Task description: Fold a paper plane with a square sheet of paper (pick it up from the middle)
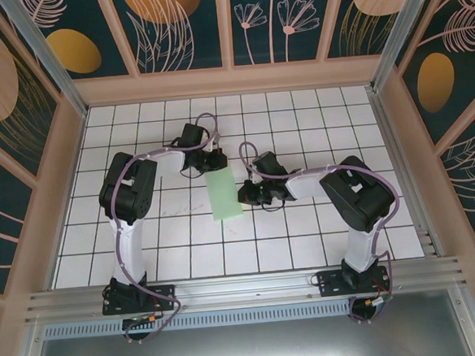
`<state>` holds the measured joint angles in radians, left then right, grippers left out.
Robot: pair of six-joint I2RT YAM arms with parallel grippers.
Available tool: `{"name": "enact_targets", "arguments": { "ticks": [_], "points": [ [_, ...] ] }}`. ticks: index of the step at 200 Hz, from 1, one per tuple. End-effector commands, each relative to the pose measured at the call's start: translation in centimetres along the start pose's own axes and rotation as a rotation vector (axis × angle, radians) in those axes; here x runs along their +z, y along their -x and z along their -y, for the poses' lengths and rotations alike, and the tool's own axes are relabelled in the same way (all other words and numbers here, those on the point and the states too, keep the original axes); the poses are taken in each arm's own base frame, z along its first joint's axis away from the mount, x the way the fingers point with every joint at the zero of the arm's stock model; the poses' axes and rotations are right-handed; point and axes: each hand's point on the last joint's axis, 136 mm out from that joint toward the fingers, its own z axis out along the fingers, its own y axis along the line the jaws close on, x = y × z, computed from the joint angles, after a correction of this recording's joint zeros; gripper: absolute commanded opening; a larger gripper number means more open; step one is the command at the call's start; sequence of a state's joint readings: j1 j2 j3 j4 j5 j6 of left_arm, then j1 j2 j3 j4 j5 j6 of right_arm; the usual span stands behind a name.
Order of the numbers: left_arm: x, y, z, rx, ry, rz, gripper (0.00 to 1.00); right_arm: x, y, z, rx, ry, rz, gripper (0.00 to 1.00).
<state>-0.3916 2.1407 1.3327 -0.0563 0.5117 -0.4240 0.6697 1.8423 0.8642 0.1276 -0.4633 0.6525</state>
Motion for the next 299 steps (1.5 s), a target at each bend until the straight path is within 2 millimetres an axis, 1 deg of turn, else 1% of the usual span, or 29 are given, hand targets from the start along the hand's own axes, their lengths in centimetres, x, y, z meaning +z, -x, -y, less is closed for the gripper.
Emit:
{"name": "enact_targets", "arguments": {
  "ticks": [1, 19, 43, 64, 77, 94, 106, 123, 141, 162, 196, 219, 247, 275, 299],
  "points": [
    [-0.3, 1.4, -0.4, 0.026, 0.019, 0.04, 0.01, 0.6, -6.5, 6.3, 0.095, -0.225, -0.2, 0.0],
    [-1.5, 1.6, 1.0, 0.035, -0.025, 0.072, 0.01, 0.6, -6.6, 6.3, 0.096, -0.227, -0.2, 0.0],
    [-2.6, 1.3, 2.3, 0.042, -0.077, 0.092, 0.02, 0.7, -6.7, 6.4, 0.1, -0.229, -0.203, 0.0],
    [-2.8, 0.7, 2.7, 0.049, -0.084, 0.094, 0.02, 0.8, -6.8, 6.4, 0.099, -0.227, -0.207, 0.0],
    [-2.8, 0.7, 3.0, 0.052, -0.084, 0.1, 0.02, 0.9, -6.7, 6.4, 0.1, -0.227, -0.207, 0.0],
    [-3.4, 1.3, 2.9, 0.058, -0.05, 0.15, 0.02, 0.9, -6.8, 6.4, 0.099, -0.228, -0.209, 0.0],
    [-4.0, 2.0, 2.4, 0.054, -0.004, 0.202, 0.03, 1.0, -6.9, 6.5, 0.1, -0.23, -0.212, 0.0],
    [-4.3, 2.3, 3.0, 0.059, -0.018, 0.229, 0.03, 1.0, -6.9, 6.5, 0.102, -0.229, -0.212, 0.0],
    [-3.9, 1.5, 4.3, 0.077, -0.076, 0.2, 0.02, 1.0, -6.9, 6.5, 0.102, -0.229, -0.212, 0.0],
    [-3.1, 0.2, 4.8, 0.095, -0.102, 0.157, 0.0, 1.0, -7.0, 6.5, 0.102, -0.228, -0.214, 0.0],
    [-1.7, -1.5, 4.0, 0.087, -0.106, 0.088, 0.0, 1.1, -7.1, 6.6, 0.102, -0.229, -0.217, 0.0],
    [-1.0, -2.0, 4.0, 0.087, -0.117, 0.055, 0.0, 1.1, -7.1, 6.7, 0.106, -0.234, -0.221, 0.0],
    [0.0, -2.5, 3.1, 0.068, -0.091, 0.016, 0.0, 1.1, -7.1, 6.7, 0.106, -0.234, -0.221, 0.0],
    [0.6, -2.5, 2.3, 0.051, -0.059, 0.007, 0.0, 1.1, -7.3, 6.8, 0.108, -0.24, -0.226, 0.0],
    [0.9, -1.9, 1.3, 0.029, 0.0, 0.021, 0.0, 1.1, -7.5, 7.0, 0.108, -0.246, -0.232, 0.0]
  ]
}}
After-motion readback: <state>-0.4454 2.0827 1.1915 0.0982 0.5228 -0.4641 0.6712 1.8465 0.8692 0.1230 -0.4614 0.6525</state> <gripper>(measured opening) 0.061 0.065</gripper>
